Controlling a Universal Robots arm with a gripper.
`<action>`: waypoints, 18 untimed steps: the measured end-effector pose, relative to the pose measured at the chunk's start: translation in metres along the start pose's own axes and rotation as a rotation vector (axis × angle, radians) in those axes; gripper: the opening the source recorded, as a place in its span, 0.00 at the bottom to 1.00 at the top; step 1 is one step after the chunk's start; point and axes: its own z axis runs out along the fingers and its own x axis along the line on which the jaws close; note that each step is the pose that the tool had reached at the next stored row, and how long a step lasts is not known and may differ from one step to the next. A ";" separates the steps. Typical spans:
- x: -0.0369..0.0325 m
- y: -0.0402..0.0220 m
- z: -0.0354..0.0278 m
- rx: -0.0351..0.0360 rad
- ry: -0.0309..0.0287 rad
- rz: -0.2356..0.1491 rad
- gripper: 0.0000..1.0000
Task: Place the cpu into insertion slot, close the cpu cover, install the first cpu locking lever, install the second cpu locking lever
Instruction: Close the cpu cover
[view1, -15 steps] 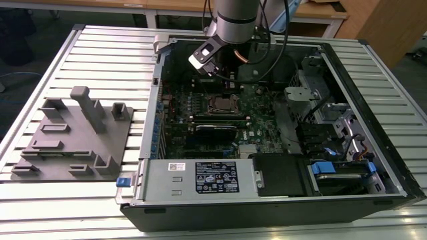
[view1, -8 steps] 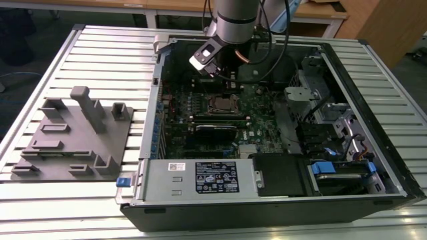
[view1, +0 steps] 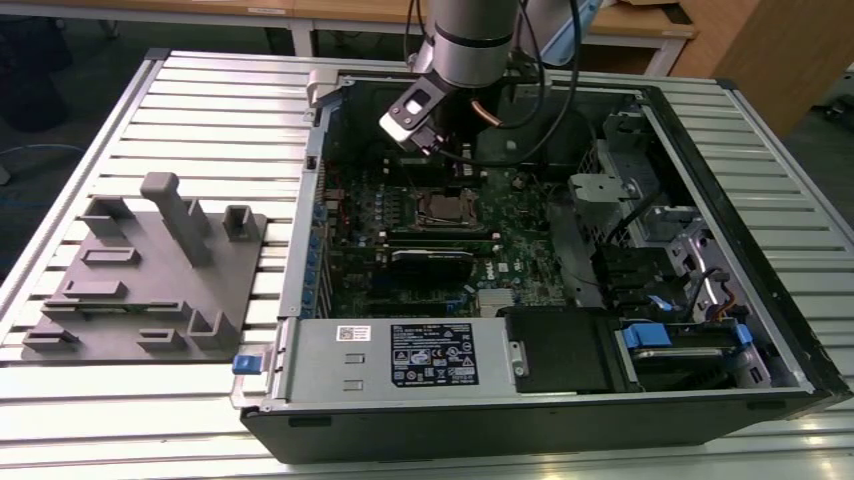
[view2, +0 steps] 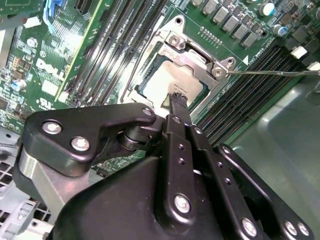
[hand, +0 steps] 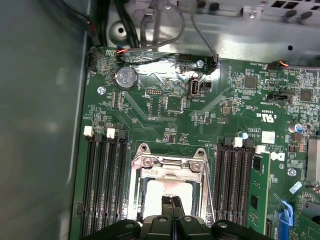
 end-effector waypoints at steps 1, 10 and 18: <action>0.0000 0.0000 0.0000 0.0000 0.0001 -0.003 0.11; 0.0000 0.0000 0.0000 -0.0004 0.0005 -0.024 0.11; 0.0000 0.0000 0.0000 -0.0006 0.0008 -0.032 0.11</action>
